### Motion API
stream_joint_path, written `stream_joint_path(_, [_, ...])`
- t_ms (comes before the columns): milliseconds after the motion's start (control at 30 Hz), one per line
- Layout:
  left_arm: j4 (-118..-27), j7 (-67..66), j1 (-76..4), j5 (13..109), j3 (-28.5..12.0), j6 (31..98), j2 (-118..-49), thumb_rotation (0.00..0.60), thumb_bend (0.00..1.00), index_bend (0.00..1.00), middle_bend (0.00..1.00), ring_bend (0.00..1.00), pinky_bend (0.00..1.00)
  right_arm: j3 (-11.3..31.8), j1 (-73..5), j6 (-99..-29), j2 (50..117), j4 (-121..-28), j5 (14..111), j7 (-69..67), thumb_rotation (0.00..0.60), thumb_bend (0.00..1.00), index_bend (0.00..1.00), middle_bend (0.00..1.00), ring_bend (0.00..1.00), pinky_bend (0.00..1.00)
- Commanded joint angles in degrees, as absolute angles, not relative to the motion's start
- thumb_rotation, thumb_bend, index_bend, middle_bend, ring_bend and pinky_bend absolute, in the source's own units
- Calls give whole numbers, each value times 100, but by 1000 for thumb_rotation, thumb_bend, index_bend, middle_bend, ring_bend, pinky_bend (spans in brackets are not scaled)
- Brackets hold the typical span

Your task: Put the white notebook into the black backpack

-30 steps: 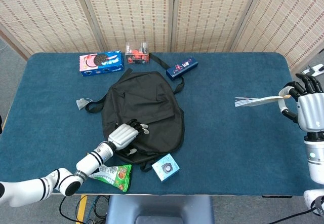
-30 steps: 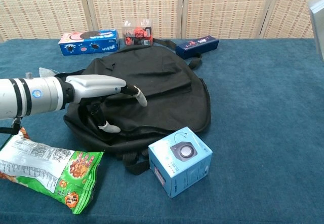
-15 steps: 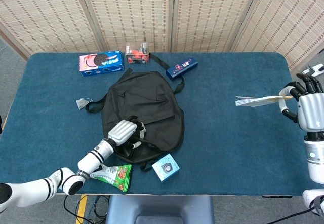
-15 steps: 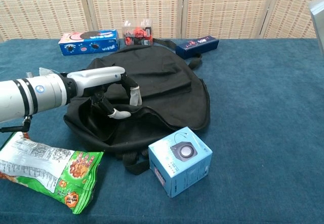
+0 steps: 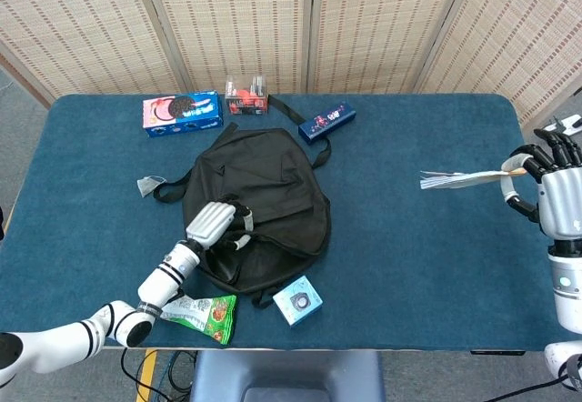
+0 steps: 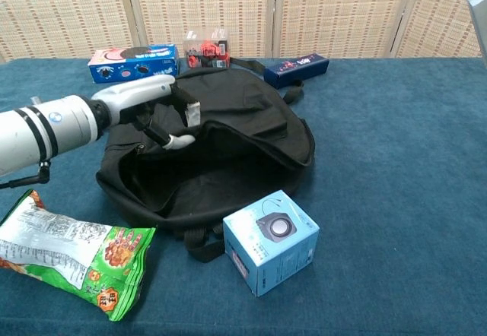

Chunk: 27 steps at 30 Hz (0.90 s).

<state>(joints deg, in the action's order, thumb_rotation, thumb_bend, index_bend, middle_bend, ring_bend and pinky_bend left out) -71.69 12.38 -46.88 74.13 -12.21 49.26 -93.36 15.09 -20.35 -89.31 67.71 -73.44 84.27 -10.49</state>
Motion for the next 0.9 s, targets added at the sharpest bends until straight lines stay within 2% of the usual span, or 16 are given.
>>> stream_joint_path(33, [-7354, 1303, -4624, 7034, -1514, 4985, -9168, 600, 545, 856, 470, 347, 130, 1475, -1999, -9098, 6682, -7552, 8631, -1123, 600, 520, 711, 432, 178, 163])
stream_joint_path(267, [-7665, 1112, -4665, 6004, -2022, 4728, -8771, 600, 545, 855, 471, 349, 135, 1425, -2061, -9509, 6511, -8215, 9296, -1196, 600, 520, 720, 437, 181, 162])
stream_joint_path(467, [-7700, 749, -4850, 5111, -2296, 4491, -8578, 600, 544, 850, 476, 350, 141, 1455, -2368, -9481, 6400, -8873, 9856, -1074, 600, 519, 722, 441, 189, 162])
stream_joint_path(667, [-7735, 439, -5102, 4148, -2435, 4073, -8287, 600, 545, 839, 476, 351, 142, 1504, -2994, -8861, 6526, -9314, 10258, -780, 600, 516, 724, 443, 193, 162])
stream_joint_path(900, [-7722, 189, -5354, 3350, -2467, 3956, -8136, 600, 544, 838, 476, 351, 142, 1600, -3822, -7937, 7012, -9322, 10312, -517, 600, 510, 724, 443, 193, 162])
